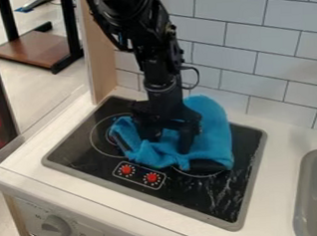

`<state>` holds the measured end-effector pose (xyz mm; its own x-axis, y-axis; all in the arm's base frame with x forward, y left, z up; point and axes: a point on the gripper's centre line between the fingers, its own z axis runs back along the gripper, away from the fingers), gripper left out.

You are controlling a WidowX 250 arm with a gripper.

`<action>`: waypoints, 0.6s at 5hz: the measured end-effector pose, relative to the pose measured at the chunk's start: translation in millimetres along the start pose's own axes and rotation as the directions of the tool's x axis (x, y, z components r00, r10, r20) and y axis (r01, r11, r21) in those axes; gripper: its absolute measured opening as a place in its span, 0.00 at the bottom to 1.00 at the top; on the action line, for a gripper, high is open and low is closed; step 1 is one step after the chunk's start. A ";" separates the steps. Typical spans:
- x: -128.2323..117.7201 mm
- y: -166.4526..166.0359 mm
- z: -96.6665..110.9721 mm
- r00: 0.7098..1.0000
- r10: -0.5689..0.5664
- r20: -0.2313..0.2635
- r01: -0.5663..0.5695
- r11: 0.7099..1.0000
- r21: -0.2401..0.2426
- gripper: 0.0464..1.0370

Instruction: Move the cloth to the right burner

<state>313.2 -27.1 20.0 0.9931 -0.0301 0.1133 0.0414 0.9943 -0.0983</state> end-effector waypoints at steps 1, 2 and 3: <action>-1.0 4.9 9.2 1.000 0.016 -0.002 -0.016 1.000 -0.006 0.96; 4.2 6.2 18.4 0.999 0.033 0.014 -0.033 0.999 0.001 0.96; 8.3 7.2 48.5 0.996 0.045 0.079 -0.045 0.999 -0.004 0.96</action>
<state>316.4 -15.2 68.2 0.9823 0.0225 0.1861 -0.0026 0.9943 -0.1067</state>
